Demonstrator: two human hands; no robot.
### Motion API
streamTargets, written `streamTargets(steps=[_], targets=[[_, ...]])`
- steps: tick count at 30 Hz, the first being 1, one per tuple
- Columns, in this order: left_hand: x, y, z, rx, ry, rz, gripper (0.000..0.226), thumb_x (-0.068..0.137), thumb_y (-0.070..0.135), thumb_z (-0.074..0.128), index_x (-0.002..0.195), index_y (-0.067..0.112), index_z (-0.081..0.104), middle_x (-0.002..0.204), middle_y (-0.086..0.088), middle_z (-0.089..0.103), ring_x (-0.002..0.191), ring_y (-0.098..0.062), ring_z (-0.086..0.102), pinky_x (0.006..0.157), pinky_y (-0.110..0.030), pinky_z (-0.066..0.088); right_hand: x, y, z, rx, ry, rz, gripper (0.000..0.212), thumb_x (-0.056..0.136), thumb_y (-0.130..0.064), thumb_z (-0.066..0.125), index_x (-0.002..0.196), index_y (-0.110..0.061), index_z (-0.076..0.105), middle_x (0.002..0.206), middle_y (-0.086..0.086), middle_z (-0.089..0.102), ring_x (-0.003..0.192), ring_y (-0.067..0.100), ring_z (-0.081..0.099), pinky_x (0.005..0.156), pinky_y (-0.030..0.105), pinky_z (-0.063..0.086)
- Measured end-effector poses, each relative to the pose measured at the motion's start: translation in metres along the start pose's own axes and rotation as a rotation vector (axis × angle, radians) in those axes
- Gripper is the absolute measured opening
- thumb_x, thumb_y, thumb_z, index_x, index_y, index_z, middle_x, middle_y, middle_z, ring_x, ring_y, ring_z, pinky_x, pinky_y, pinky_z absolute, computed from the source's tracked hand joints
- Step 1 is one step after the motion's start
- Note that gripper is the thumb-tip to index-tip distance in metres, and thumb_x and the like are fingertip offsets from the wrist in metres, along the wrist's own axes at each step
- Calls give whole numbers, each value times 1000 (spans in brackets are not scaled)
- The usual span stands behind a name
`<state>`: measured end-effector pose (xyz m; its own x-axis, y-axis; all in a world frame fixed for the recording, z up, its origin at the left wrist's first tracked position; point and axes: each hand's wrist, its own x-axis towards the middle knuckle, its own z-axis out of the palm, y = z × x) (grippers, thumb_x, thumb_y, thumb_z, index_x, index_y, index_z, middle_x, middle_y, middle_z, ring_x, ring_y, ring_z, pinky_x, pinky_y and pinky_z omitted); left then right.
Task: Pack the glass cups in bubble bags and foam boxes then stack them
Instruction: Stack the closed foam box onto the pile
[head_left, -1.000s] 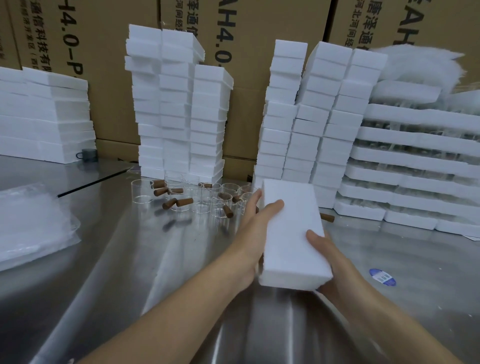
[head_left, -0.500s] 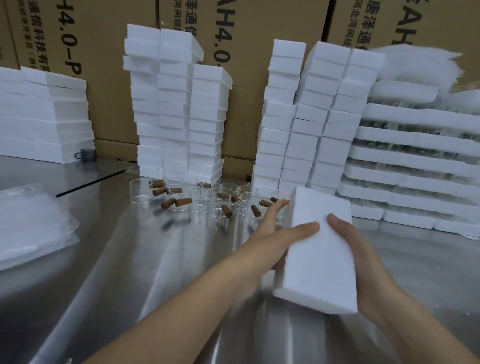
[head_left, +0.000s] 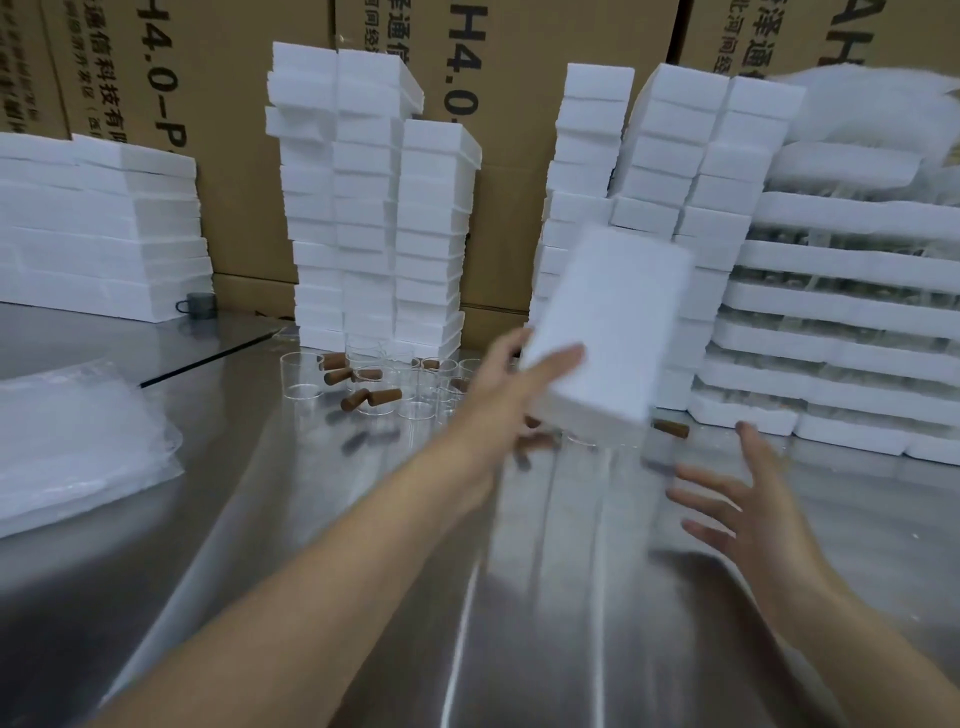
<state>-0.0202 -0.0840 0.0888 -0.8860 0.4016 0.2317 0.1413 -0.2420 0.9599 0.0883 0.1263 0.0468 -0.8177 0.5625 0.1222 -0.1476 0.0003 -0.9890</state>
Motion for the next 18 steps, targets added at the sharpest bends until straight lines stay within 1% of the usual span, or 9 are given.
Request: streamTargets(steps=[2,3,5,7,9,13,15,16,18], targets=[[27,20,-25,-65,110,29,54,80,60,81,126,41,60,121,-6,72,98,-28,72,80,-41,63,7,13,-4,-188,-1,-35,79,76,-77,57,147,-48,40,111,10,75,90,25,76,79,41,55],[43,29,-36,-79,163,23,48,88,59,77,127,38,58,121,-7,69,100,-27,72,79,-38,65,11,19,-4,-267,-22,-58,75,77,-75,58,145,-50,41,109,7,75,86,20,76,78,38,54],[77,40,-54,-25,243,-33,52,95,58,71,138,35,52,127,-8,64,111,-28,68,93,-42,64,18,29,-5,-381,-76,-105,56,83,-75,57,135,-60,46,100,-4,76,81,10,75,77,35,52],[113,47,-64,73,278,-83,59,97,59,68,145,34,48,131,-7,64,119,-29,64,99,-44,60,24,34,-5,-439,-99,-136,41,85,-74,57,125,-67,49,93,-10,76,81,6,75,79,34,51],[144,49,-64,139,272,-102,59,98,58,65,147,31,46,130,-6,65,121,-29,62,102,-45,55,26,35,-4,-457,-106,-152,39,84,-73,56,121,-65,52,90,-13,76,81,5,75,79,31,50],[199,42,-52,212,283,-145,54,100,57,62,142,27,49,126,-8,68,119,-28,63,112,-50,50,30,35,-4,-462,-99,-156,41,83,-70,54,119,-53,59,85,-9,78,76,3,72,79,30,48],[220,32,-50,225,301,-177,52,100,56,61,141,26,50,125,-8,70,114,-26,66,107,-45,53,31,34,-2,-456,-94,-158,40,80,-68,54,114,-48,62,80,-8,77,73,1,71,78,27,46],[228,26,-50,218,308,-192,50,101,55,61,140,25,51,121,-8,71,107,-24,69,99,-39,58,33,35,-1,-458,-87,-160,41,79,-66,55,112,-45,64,78,-6,77,71,2,70,77,26,46],[242,14,-52,195,320,-220,42,103,49,61,134,22,53,105,-5,72,88,-18,70,68,-26,60,37,38,0,-460,-71,-155,42,77,-62,57,110,-38,67,73,-1,76,65,6,68,73,22,48]])
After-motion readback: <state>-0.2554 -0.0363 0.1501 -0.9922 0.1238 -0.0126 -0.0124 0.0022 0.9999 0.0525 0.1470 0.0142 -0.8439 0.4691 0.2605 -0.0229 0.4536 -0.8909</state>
